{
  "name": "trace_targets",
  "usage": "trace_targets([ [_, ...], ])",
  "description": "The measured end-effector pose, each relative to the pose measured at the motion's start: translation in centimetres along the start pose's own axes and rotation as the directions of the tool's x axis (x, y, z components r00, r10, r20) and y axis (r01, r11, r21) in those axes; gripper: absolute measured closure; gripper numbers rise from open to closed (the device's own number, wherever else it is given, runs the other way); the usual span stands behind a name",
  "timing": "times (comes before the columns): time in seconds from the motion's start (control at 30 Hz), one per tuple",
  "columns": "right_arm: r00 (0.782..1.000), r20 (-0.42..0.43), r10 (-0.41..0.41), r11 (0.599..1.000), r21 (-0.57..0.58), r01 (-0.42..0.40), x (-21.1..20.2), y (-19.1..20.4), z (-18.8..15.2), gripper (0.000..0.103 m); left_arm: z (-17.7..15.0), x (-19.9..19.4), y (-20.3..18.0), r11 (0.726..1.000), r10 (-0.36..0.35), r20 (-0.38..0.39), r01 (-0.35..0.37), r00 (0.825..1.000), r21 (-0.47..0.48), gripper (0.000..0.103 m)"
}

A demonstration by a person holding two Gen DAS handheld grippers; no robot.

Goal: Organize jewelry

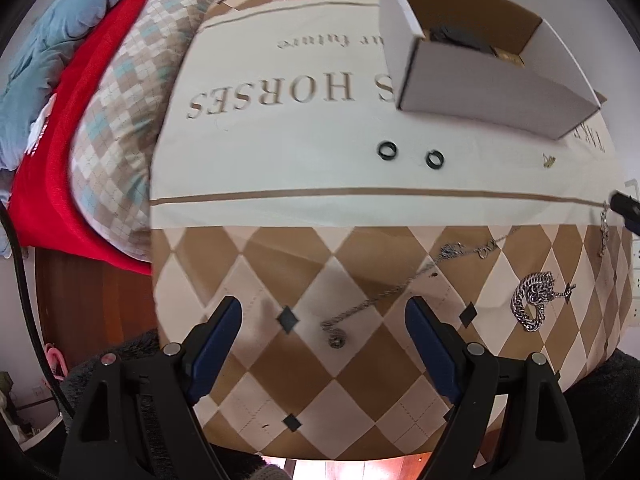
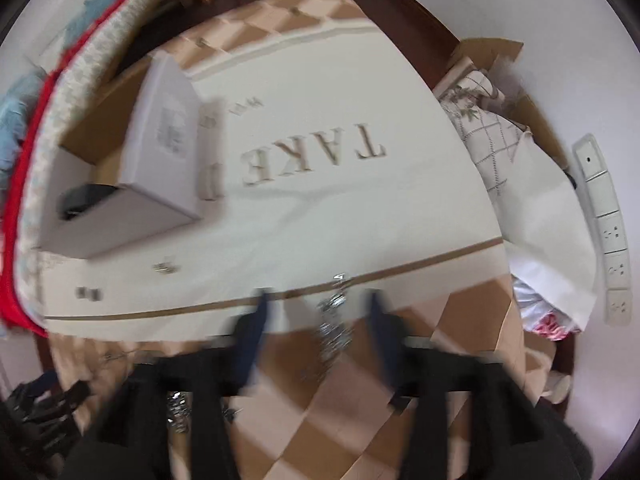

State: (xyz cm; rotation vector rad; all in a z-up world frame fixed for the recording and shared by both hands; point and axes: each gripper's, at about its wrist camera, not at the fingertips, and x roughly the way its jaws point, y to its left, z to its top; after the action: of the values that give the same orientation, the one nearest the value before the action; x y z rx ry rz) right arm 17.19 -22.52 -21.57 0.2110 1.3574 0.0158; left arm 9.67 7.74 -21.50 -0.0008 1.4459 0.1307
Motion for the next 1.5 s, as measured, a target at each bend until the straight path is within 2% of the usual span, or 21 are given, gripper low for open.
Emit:
trace_targets([
  [0.17,0.993,-0.042,0.107,0.988,-0.108,-0.111,-1.2,5.2,-4.5,0.035,0.0,-0.7,2.1,0.999,0.008,0.020,-0.007,1.000,-0.043,0.020],
  [0.3,0.993,-0.087,0.080,0.980,-0.177,-0.094,1.0,8.7,-7.2,0.036,-0.2,-0.5,3.1,0.997,0.006,0.010,-0.005,1.000,-0.074,0.020],
  [0.33,0.992,-0.105,0.074,0.978,-0.184,-0.093,1.8,9.5,-7.8,0.039,-0.4,-0.4,3.2,0.997,0.005,0.008,-0.005,1.000,-0.078,0.020],
  [0.37,0.990,-0.117,0.072,0.977,-0.192,-0.094,2.3,9.9,-8.1,0.043,-0.6,-0.4,3.5,0.997,0.005,0.009,-0.004,1.000,-0.082,0.020],
  [0.43,0.991,-0.133,0.024,0.972,-0.227,-0.054,3.4,10.6,-9.0,0.065,-1.2,-0.2,3.9,0.996,0.001,0.004,-0.001,1.000,-0.089,0.020],
  [0.47,0.995,-0.104,-0.001,0.967,-0.255,-0.025,3.3,11.1,-9.5,0.069,-1.4,-0.1,3.8,0.996,0.000,0.001,0.000,1.000,-0.089,0.020],
  [0.5,0.994,-0.104,-0.014,0.961,-0.276,-0.015,3.5,11.4,-9.9,0.086,-1.7,0.0,3.9,0.996,-0.001,-0.002,0.001,1.000,-0.086,0.020],
  [0.53,0.995,-0.093,-0.027,0.956,-0.292,-0.001,3.4,11.5,-10.2,0.096,-2.0,0.1,3.9,0.996,-0.002,-0.003,0.001,1.000,-0.084,0.020],
  [0.67,0.996,-0.081,-0.043,0.961,-0.277,0.018,3.2,10.4,-10.8,0.096,-2.4,0.7,3.2,0.998,-0.023,-0.012,0.022,1.000,-0.061,0.020],
  [0.93,0.995,-0.093,-0.036,0.978,-0.206,0.017,3.1,6.7,-9.3,0.096,-2.6,1.6,0.8,0.999,-0.049,-0.025,0.050,0.998,0.015,0.021],
  [0.97,0.995,-0.093,-0.036,0.979,-0.205,0.016,3.1,6.6,-9.3,0.096,-2.6,1.7,0.5,0.998,-0.049,-0.022,0.050,0.999,0.023,0.024],
  [1.03,0.995,-0.089,-0.038,0.978,-0.207,0.019,3.0,6.3,-9.3,0.096,-2.5,2.0,-0.1,0.997,-0.062,-0.026,0.063,0.998,0.043,0.063],
  [1.07,0.995,-0.089,-0.036,0.978,-0.207,0.017,3.1,6.2,-9.3,0.096,-2.6,2.3,-0.2,0.997,-0.062,-0.042,0.064,0.997,0.049,0.097],
  [1.3,0.996,-0.085,0.012,0.984,-0.176,-0.027,2.3,6.1,-8.5,0.098,-2.5,0.9,-0.1,0.993,-0.103,0.006,0.102,0.995,0.066,0.098],
  [1.47,0.996,-0.037,0.085,0.984,-0.154,-0.090,-0.8,5.3,-7.9,0.100,-2.0,-3.3,-0.2,0.987,-0.145,0.081,0.139,0.986,0.077,0.099],
  [1.5,0.995,-0.026,0.097,0.983,-0.152,-0.100,-1.5,5.3,-7.7,0.100,-1.8,-4.2,-0.2,0.986,-0.156,0.096,0.148,0.983,0.082,0.103],
])
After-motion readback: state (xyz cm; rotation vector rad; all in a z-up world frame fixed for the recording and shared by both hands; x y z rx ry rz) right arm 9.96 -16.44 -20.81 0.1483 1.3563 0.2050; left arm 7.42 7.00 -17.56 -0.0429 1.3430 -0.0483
